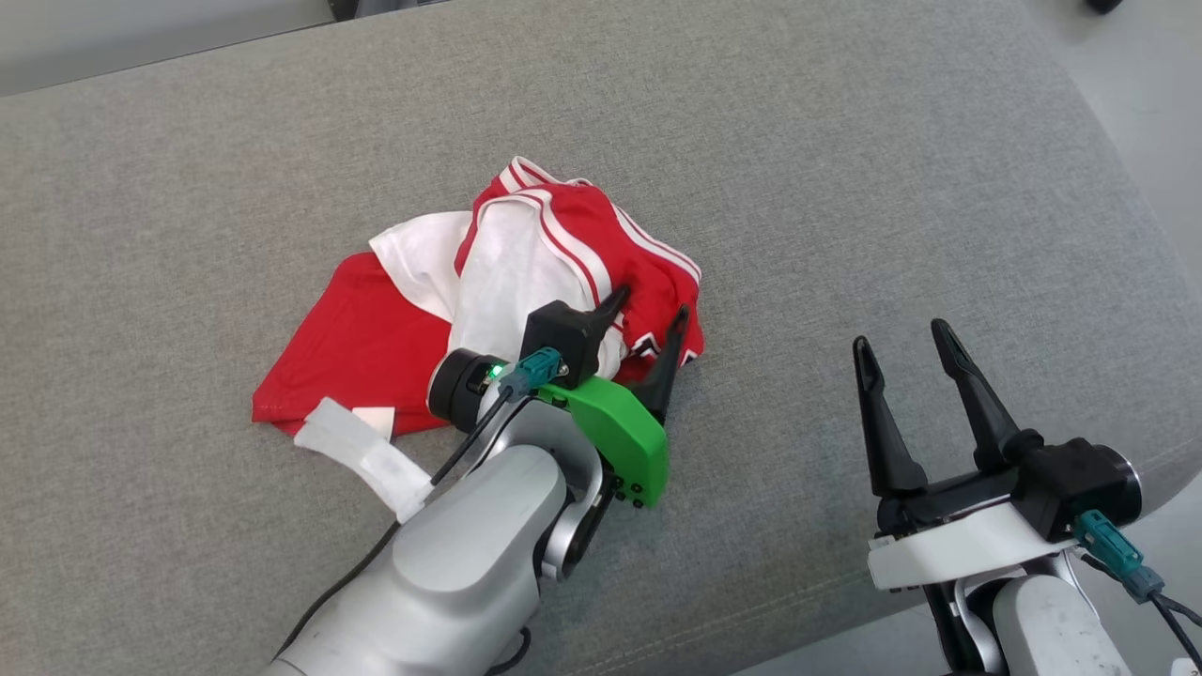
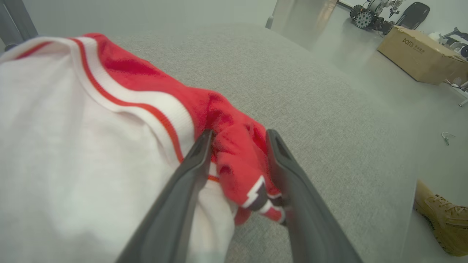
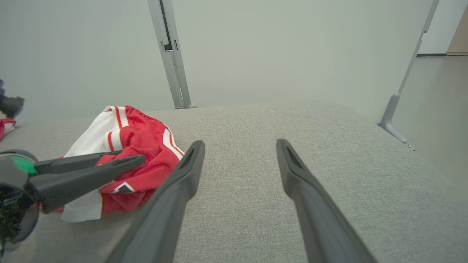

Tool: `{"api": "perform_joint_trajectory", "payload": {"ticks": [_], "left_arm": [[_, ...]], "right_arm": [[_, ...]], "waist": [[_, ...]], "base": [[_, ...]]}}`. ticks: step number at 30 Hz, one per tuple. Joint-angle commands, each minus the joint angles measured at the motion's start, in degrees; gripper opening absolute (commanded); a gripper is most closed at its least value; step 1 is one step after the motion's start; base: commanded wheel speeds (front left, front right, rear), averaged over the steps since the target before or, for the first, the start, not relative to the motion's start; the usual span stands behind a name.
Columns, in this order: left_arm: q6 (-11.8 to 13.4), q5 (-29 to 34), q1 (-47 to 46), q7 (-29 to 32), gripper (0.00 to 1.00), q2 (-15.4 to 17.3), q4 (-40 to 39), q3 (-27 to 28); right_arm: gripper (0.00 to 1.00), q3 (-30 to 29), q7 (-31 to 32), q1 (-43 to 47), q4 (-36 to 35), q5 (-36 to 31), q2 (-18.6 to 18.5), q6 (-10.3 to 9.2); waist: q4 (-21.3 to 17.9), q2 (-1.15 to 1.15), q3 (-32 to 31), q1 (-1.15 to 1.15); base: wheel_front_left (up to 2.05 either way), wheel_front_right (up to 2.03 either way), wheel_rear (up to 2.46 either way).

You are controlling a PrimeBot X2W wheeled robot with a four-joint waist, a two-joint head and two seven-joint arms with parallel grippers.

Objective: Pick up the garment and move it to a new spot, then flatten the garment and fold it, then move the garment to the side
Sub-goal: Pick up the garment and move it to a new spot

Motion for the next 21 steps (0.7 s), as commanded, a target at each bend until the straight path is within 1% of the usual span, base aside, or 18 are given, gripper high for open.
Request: {"api": "perform_joint_trajectory", "payload": {"ticks": [1,3,5,8,11,13,15,16,18,21], "left_arm": [[0.9,-0.22,0.62,-1.81,1.0,0.32,-1.41,0.71],[2.7,0.59,2.13,-4.02,1.0,0.51,-4.58,2.1],[5.0,2.01,4.49,-4.96,1.0,2.28,-9.19,3.95],[8.74,5.83,9.59,-5.33,1.0,7.15,-17.53,7.49],[11.5,9.44,17.22,-5.27,1.0,12.09,-25.04,12.45],[11.91,10.77,22.17,-5.22,1.0,14.55,-27.79,15.41],[11.8,11.28,27.25,-5.23,1.0,16.4,-28.38,17.94],[11.8,11.28,27.25,-5.23,1.0,16.4,-28.38,17.94],[11.3,11.56,31.23,-5.25,1.0,16.55,-29.46,21.51],[8.99,13.26,36.39,-5.24,1.0,15.53,-29.78,26.1]], "right_arm": [[1.0,-0.1,-0.02,0.44,-0.62,-0.79,0.08,-0.02],[1.0,-0.97,-0.02,1.04,-1.43,-2.4,-0.01,-0.03],[1.0,-2.25,-0.02,2.04,-2.34,-3.55,-0.58,-0.03],[1.0,-4.0,-0.02,2.93,-3.77,-4.57,-1.89,-0.03],[1.0,-5.3,-0.02,4.03,-4.05,-5.32,-3.49,-0.03],[1.0,-5.9,-0.02,4.66,-3.62,-5.81,-4.45,-0.03],[1.0,-6.69,-0.02,5.68,-2.92,-6.1,-5.05,-0.03],[1.0,-6.69,-0.02,5.68,-2.92,-6.1,-5.05,-0.03],[1.0,-7.52,-0.02,6.39,-2.27,-6.57,-5.65,-0.03],[1.0,-9.14,-0.02,7.91,-1.01,-6.56,-5.86,-0.03]], "waist": [[1.33,0.0,-1.4,0.0],[2.71,0.0,-2.35,0.0],[4.49,0.0,-3.6,0.0],[6.75,0.0,-4.94,0.0],[8.65,0.0,-6.44,0.0],[9.91,0.0,-7.65,0.0],[11.14,0.0,-9.18,0.0],[11.14,0.0,-9.18,0.0],[12.29,0.0,-10.19,0.0],[14.36,0.0,-11.6,0.0]], "base": [[0.0,0.0,0.0],[0.0,0.0,0.0],[0.0,0.0,0.0],[0.0,0.0,0.0],[0.0,0.0,0.0],[0.0,0.0,0.0],[0.0,0.0,0.0],[0.0,0.0,0.0],[0.0,0.0,0.0],[0.0,0.0,0.0]]}}
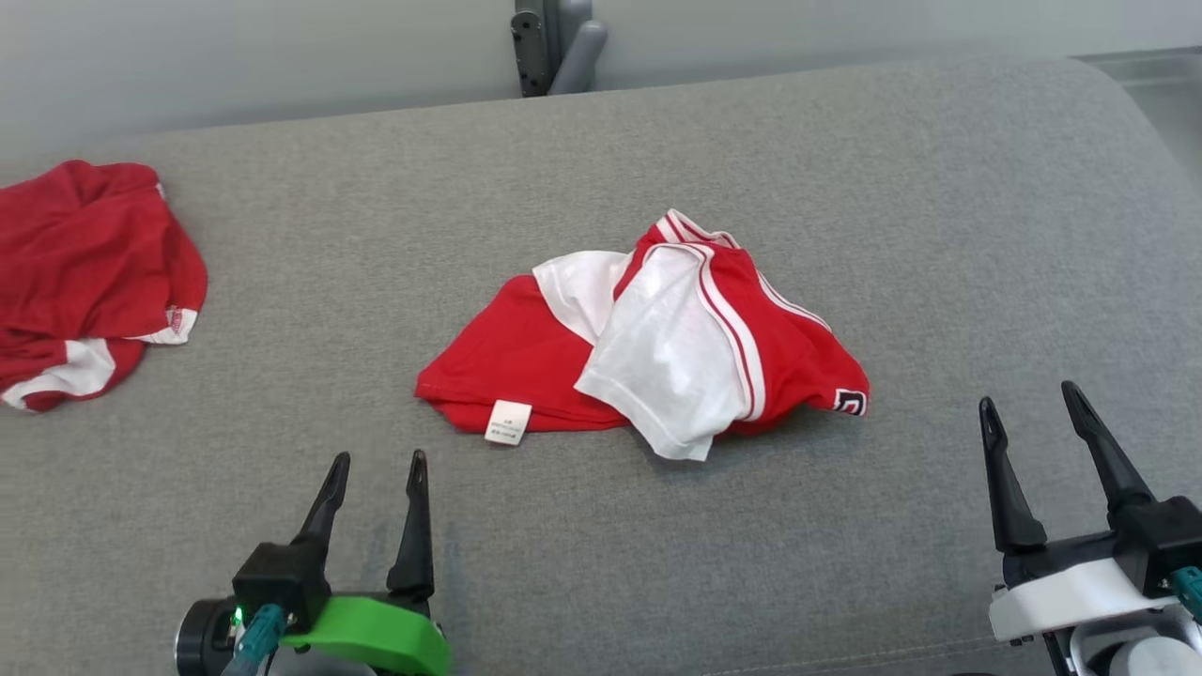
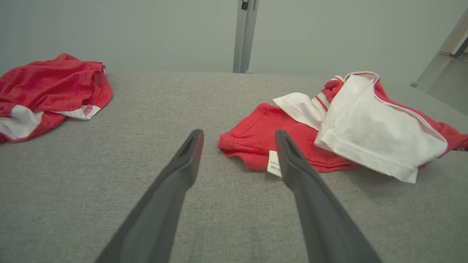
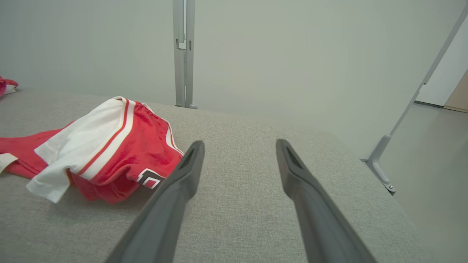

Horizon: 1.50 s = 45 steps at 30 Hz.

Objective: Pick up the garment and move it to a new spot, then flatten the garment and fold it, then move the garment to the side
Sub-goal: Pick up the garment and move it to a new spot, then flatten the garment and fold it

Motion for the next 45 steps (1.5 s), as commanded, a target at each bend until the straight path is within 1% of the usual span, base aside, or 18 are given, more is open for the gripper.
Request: {"api": "perform_joint_trajectory", "payload": {"ticks": [1,6,12,17,20,26,27,29,31,35,36,38,41,42,45], "left_arm": [[-1.4,1.35,2.58,0.01,1.0,-0.76,-0.03,1.89],[-7.06,6.43,8.26,0.0,1.0,-3.45,0.2,8.74],[-12.92,11.2,13.89,0.0,1.0,-6.92,0.99,17.96],[-17.26,14.55,15.13,0.0,1.0,-9.87,1.7,22.64],[-19.05,16.18,14.97,0.0,1.0,-11.43,2.11,24.99],[-21.31,18.46,15.03,0.0,1.0,-13.49,2.89,28.15],[-21.87,18.88,13.96,0.0,1.0,-14.05,2.49,28.65],[-22.48,18.97,11.59,0.0,1.0,-14.7,1.78,28.13],[-23.21,19.18,8.94,-0.01,1.0,-15.09,1.76,26.25],[-24.34,18.52,1.15,0.0,1.0,-15.42,5.27,19.43],[-24.34,18.52,1.15,0.0,1.0,-15.42,5.27,19.43],[-24.73,17.79,-3.72,0.0,1.0,-15.44,8.52,15.2],[-25.08,14.49,-10.64,0.87,1.0,-15.43,14.91,8.88],[-25.06,12.56,-12.67,1.38,1.0,-15.41,16.92,7.4],[-25.16,10.03,-17.92,3.54,1.0,-15.38,23.6,3.37]], "right_arm": [[1.0,-0.28,-0.02,1.33,0.69,-0.35,-0.26,-0.04],[1.0,-1.45,-0.02,2.98,3.1,-0.52,-0.25,-0.04],[1.0,-3.15,-0.02,4.38,5.95,-0.9,0.52,-0.04],[1.0,-3.5,-0.02,4.4,6.82,-0.83,1.13,-0.04],[1.0,-3.31,-0.02,3.95,6.93,-0.67,1.26,-0.04],[1.0,-2.92,-0.02,3.38,6.96,-0.63,1.73,-0.04],[1.0,-2.7,-0.02,2.73,6.52,-0.55,1.85,-0.04],[1.0,-2.17,-0.02,1.46,5.94,-0.47,1.89,-0.04],[1.0,-1.11,-0.02,0.02,5.44,-0.38,1.82,-0.04],[1.0,0.68,-0.02,-2.87,4.74,0.36,1.59,-0.04],[1.0,0.68,-0.02,-2.87,4.74,0.36,1.59,-0.04],[1.0,1.15,-0.02,-3.83,4.35,0.55,1.93,-0.04],[1.0,2.11,-0.02,-5.13,4.2,0.82,2.58,-0.04],[1.0,2.44,-0.02,-5.54,4.37,0.9,2.74,-0.04],[1.0,3.05,-0.02,-6.03,4.74,1.19,3.27,-0.04]], "waist": [[4.16,0.0,-3.76,0.0],[5.77,0.0,-5.55,0.0],[6.28,0.0,-6.92,0.0],[6.61,0.0,-6.87,0.0],[6.53,0.0,-6.77,0.0],[5.94,0.0,-6.66,0.0],[5.59,0.0,-5.77,0.0],[4.93,0.0,-3.95,0.0],[4.0,0.0,-2.13,0.0],[1.63,0.0,0.81,0.0],[1.63,0.0,0.81,0.0],[0.24,0.0,2.07,0.0],[-2.32,0.0,3.78,0.0],[-3.26,0.0,4.2,0.0],[-5.79,0.0,4.92,0.0]], "base": [[0.0,0.0,0.0],[0.0,0.0,0.0],[0.0,0.0,0.0],[0.0,0.0,0.0],[0.0,0.0,0.0],[0.0,0.0,0.0],[0.0,0.0,0.0],[0.0,0.0,0.0],[0.0,0.0,0.0],[0.0,0.0,0.0],[0.0,0.0,0.0],[0.0,0.0,0.0],[0.0,0.0,0.0],[0.0,0.0,0.0],[0.0,0.0,0.0]]}}
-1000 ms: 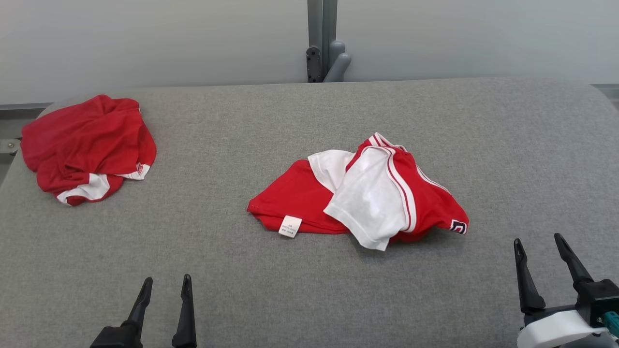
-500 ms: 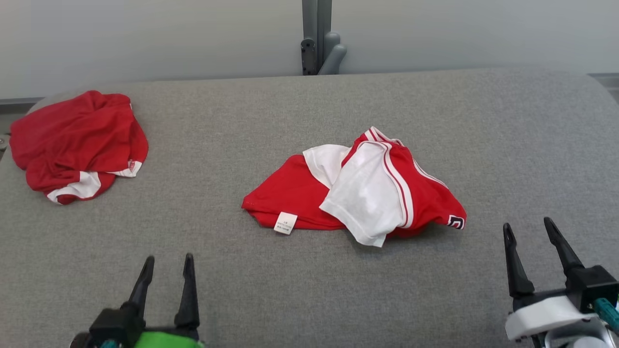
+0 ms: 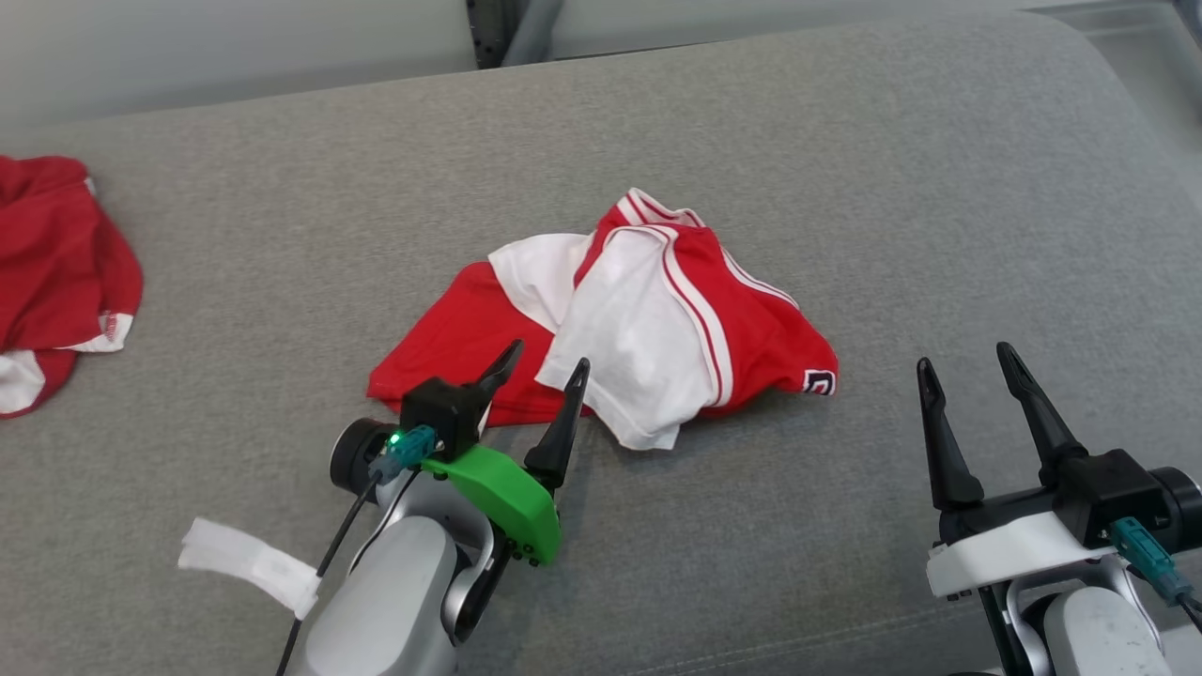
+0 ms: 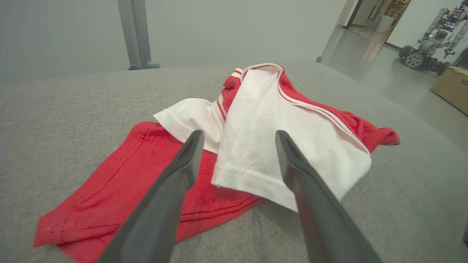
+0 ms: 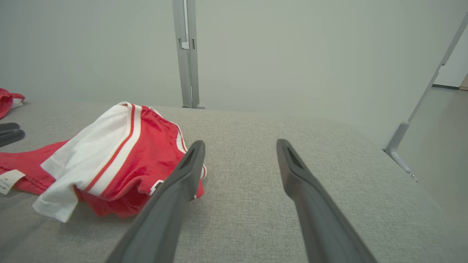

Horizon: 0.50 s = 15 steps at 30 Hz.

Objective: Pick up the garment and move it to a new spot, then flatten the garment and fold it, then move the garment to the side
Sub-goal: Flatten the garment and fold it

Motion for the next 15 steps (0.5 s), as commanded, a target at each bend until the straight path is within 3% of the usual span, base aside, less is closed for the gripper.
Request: {"api": "perform_joint_trajectory", "payload": {"ticks": [1,7,15], "left_arm": [[-0.22,-1.37,-1.48,0.51,1.0,0.29,1.82,-0.58],[-0.21,-4.33,-6.25,1.4,1.0,1.35,12.47,-3.49],[-0.22,-7.81,-9.28,-1.33,1.0,1.87,19.11,-3.42]], "right_arm": [[1.0,0.08,-0.02,-0.54,0.14,0.16,0.19,-0.04],[1.0,-0.46,-0.02,-0.04,0.29,0.36,0.82,-0.04],[1.0,-0.54,-0.02,0.9,0.53,0.18,1.28,-0.04]], "waist": [[-4.55,0.0,2.81,0.0],[-7.56,0.0,2.71,0.0],[-7.44,0.0,2.2,0.0]], "base": [[0.0,0.0,0.0],[0.0,0.0,0.0],[0.0,0.0,0.0]]}}
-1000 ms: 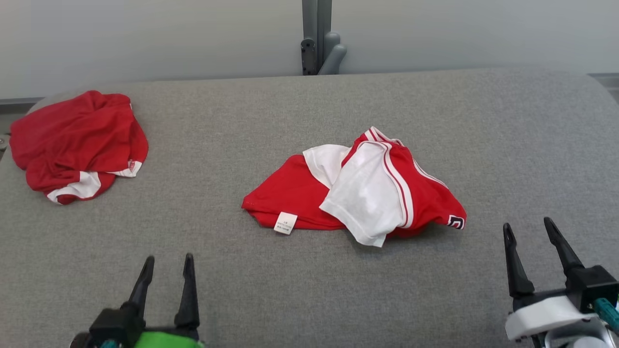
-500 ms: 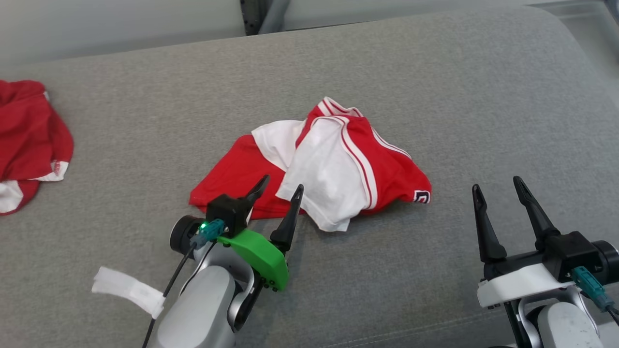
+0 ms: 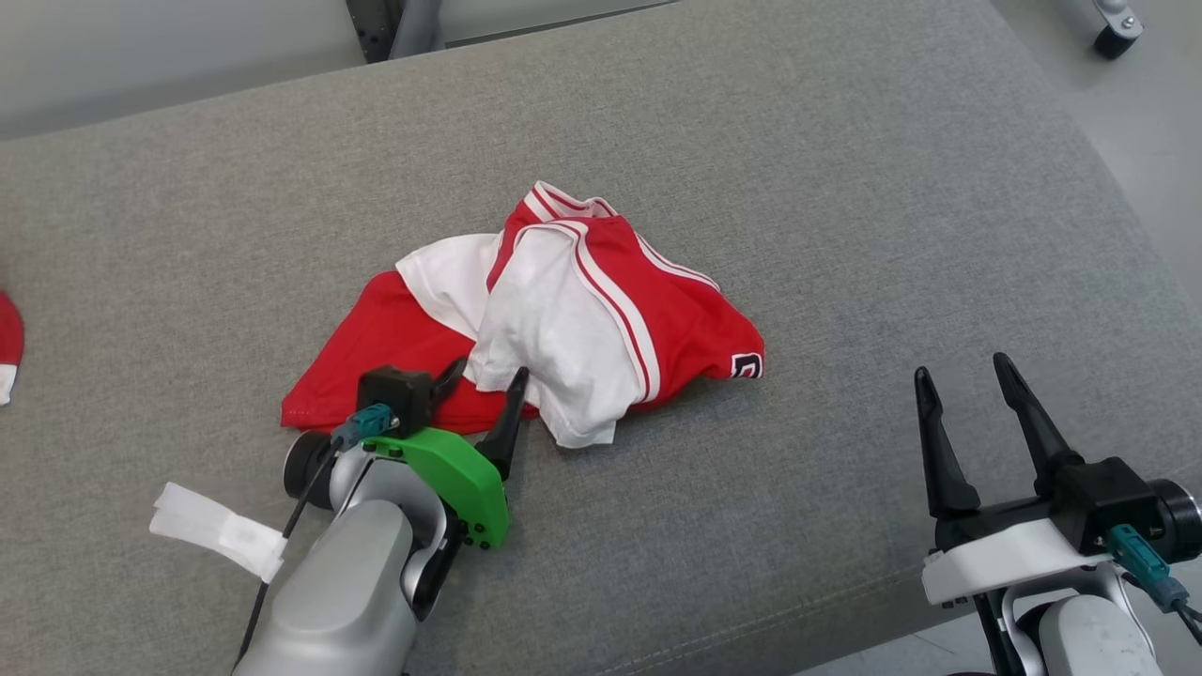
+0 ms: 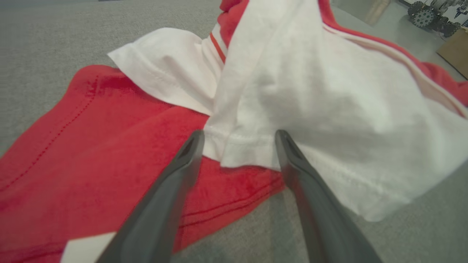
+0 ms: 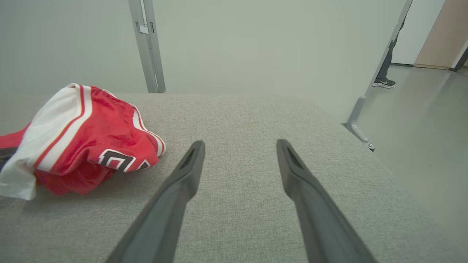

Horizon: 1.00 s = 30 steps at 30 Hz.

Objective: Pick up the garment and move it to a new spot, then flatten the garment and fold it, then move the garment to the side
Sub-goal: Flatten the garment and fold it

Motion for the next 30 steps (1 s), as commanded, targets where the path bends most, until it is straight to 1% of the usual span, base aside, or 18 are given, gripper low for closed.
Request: {"api": "perform_joint_trajectory", "payload": {"ticks": [1,2,3,4,9,13,16,20,25,27,30], "left_arm": [[-0.15,-1.01,-1.1,-0.27,1.0,0.13,0.58,-0.12],[-0.15,-1.66,-1.28,-0.38,0.71,-0.01,0.84,-0.41],[-0.15,-1.71,-1.54,-0.33,0.32,-0.17,1.19,-1.08],[-0.16,-2.31,-1.61,0.12,0.0,-0.38,1.45,-1.94],[-0.16,-6.03,-2.24,0.94,0.0,-0.77,0.02,-5.95],[-0.16,-8.76,-3.59,2.3,0.0,-1.03,-3.55,-9.02],[-0.16,-9.0,-5.37,3.61,0.0,-0.88,-7.22,-11.02],[-0.15,-9.11,-6.89,4.87,0.0,-0.88,-11.48,-11.58],[1.15,-9.54,-10.66,8.67,0.0,-1.2,-18.69,-12.74],[1.7,-9.15,-13.21,10.33,0.0,-1.35,-20.22,-14.06],[2.2,-10.87,-17.54,12.36,0.0,-1.46,-21.99,-16.55]], "right_arm": [[1.0,0.21,-0.02,0.18,0.05,0.0,0.09,-0.04],[1.0,0.33,-0.02,0.11,0.11,0.06,0.1,-0.04],[1.0,0.49,-0.02,0.05,0.17,0.11,0.12,-0.04],[1.0,0.67,-0.02,-0.01,0.18,0.14,0.08,-0.04],[1.0,1.06,-0.02,-0.12,0.2,0.07,-0.1,-0.04],[1.0,0.96,-0.02,0.43,0.2,0.07,-0.34,-0.04],[1.0,0.82,-0.02,0.88,0.19,-0.04,-0.33,-0.04],[1.0,1.06,-0.02,0.74,-0.01,0.02,-0.02,-0.04],[1.0,1.75,-0.02,-0.25,-0.24,0.44,0.56,-0.04],[1.0,2.28,-0.02,-0.82,-0.13,0.69,0.73,-0.04],[1.0,3.28,-0.02,-2.06,0.25,1.17,0.94,-0.04]], "waist": [[0.19,0.0,-0.11,0.0],[0.3,0.0,-0.16,0.0],[0.39,0.0,-0.22,0.0],[0.45,0.0,-0.24,0.0],[0.59,0.0,-0.41,0.0],[0.74,0.0,-0.81,0.0],[0.84,0.0,-1.22,0.0],[0.66,0.0,-1.59,0.0],[0.11,0.0,-1.44,0.0],[-0.41,0.0,-1.0,0.0],[-1.73,0.0,-0.26,0.0]], "base": [[0.0,0.0,0.0],[0.0,0.0,0.0],[0.0,0.0,0.0],[0.0,0.0,0.0],[0.0,0.0,0.0],[0.0,0.0,0.0],[0.0,0.0,0.0],[0.0,0.0,0.0],[0.0,0.0,0.0],[0.0,0.0,0.0],[0.0,0.0,0.0]]}}
